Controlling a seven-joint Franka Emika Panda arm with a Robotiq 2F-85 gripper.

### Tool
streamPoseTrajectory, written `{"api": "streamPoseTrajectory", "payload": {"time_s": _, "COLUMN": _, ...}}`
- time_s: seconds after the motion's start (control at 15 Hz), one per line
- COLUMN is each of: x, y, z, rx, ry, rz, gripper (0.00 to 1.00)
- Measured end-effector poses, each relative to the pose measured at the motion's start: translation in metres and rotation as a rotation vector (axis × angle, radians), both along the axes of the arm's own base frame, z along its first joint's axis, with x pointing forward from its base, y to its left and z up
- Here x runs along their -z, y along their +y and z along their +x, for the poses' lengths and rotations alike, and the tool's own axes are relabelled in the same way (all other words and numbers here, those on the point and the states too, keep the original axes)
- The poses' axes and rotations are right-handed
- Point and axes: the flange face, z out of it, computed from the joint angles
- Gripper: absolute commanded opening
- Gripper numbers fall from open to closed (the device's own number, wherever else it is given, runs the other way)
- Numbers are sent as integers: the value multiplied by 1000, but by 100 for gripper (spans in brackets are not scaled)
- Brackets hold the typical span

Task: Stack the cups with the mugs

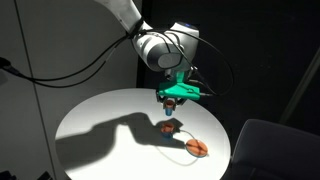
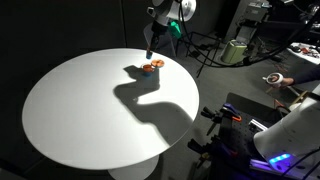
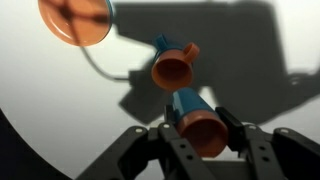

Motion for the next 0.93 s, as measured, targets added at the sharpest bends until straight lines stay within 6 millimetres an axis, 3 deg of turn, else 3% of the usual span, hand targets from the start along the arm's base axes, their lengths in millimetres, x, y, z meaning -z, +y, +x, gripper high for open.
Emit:
{"api": "streamPoseTrajectory", "payload": {"time_s": 0.47, "x": 20, "y": -3, "z": 18, "rx": -7, "ry": 56, "rz": 35, "gripper": 20}}
{"api": "streamPoseTrajectory", "payload": {"time_s": 0.93, "x": 30, "y": -9, "z": 22, "rx": 12, "ry": 120, "rz": 56, "gripper": 20}}
